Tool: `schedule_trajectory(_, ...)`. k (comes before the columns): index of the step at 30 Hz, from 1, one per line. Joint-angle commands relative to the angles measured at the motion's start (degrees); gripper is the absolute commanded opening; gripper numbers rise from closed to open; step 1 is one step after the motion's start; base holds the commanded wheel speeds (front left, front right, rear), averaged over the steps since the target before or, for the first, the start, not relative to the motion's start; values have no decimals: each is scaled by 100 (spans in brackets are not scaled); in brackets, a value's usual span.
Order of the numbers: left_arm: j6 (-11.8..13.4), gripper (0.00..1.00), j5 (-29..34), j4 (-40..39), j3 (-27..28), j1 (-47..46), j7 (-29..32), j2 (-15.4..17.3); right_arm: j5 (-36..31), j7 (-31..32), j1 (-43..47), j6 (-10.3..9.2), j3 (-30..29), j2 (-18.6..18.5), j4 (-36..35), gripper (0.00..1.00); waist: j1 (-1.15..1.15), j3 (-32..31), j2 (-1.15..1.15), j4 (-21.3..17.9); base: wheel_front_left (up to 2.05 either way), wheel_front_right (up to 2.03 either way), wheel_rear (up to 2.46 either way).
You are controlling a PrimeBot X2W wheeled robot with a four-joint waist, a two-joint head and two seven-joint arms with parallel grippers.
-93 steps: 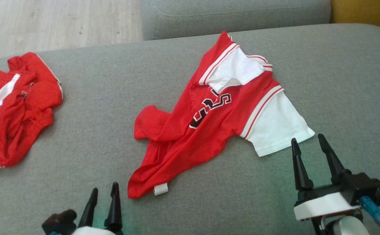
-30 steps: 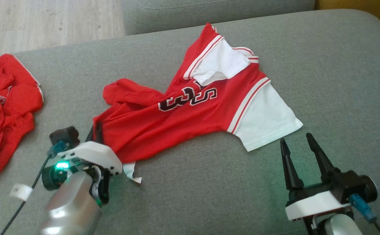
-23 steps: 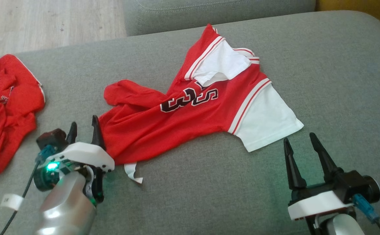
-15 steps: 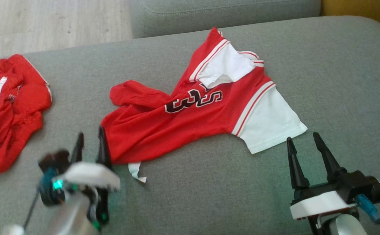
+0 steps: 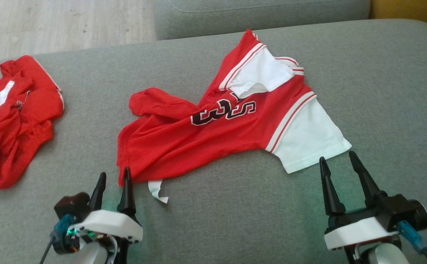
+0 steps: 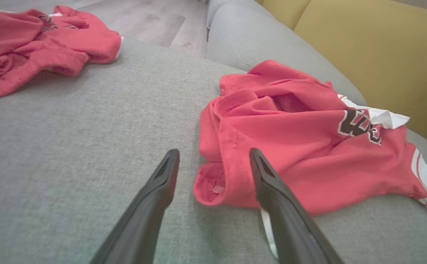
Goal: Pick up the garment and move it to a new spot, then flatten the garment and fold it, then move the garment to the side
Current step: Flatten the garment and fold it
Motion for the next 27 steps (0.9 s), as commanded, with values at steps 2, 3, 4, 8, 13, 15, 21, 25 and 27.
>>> schedule_trajectory(2, 28, 100, 2, -190, 106, -328, 159, 149, 41, -62, -168, 44, 174, -32, -158, 100, 0, 18, 0, -75, 0, 0, 0)
schedule_trajectory(3, 24, 100, -11, -171, 83, -349, 242, 151, 47, -62, -169, 44, 182, -32, -152, 100, 0, 18, 0, -99, 0, 0, 0)
schedule_trajectory(4, 24, 100, -11, -171, 83, -349, 242, 151, 47, -62, -169, 44, 182, -32, -152, 100, 0, 18, 0, -99, 0, 0, 0)
schedule_trajectory(8, 77, 100, -10, -54, 48, -440, 424, 191, 74, -62, -182, 44, 206, -32, -142, 100, 0, 45, 0, -214, 0, 0, 0)
schedule_trajectory(13, 87, 100, -33, 33, 61, -539, 439, 208, 82, -62, -195, 44, 181, -32, -154, 100, 0, 105, 0, -317, 0, 0, 0)
schedule_trajectory(15, 71, 80, -33, 53, 52, -566, 441, 222, 81, -62, -198, 44, 175, -32, -160, 100, 0, 124, 0, -342, 0, 0, 0)
schedule_trajectory(21, -1, 0, -41, 49, 19, -674, 445, 254, 82, -62, -210, 44, 154, -32, -172, 100, 0, 170, 0, -369, 0, 0, 0)
schedule_trajectory(25, 23, 0, -70, -35, 96, -809, 411, 306, 79, -62, -233, 44, 144, -32, -179, 100, 0, 220, 0, -374, 0, 0, 0)
schedule_trajectory(27, 40, 0, -69, -59, 142, -937, 422, 369, 75, -62, -256, 44, 149, -32, -183, 100, 0, 261, 0, -382, 0, 0, 0)
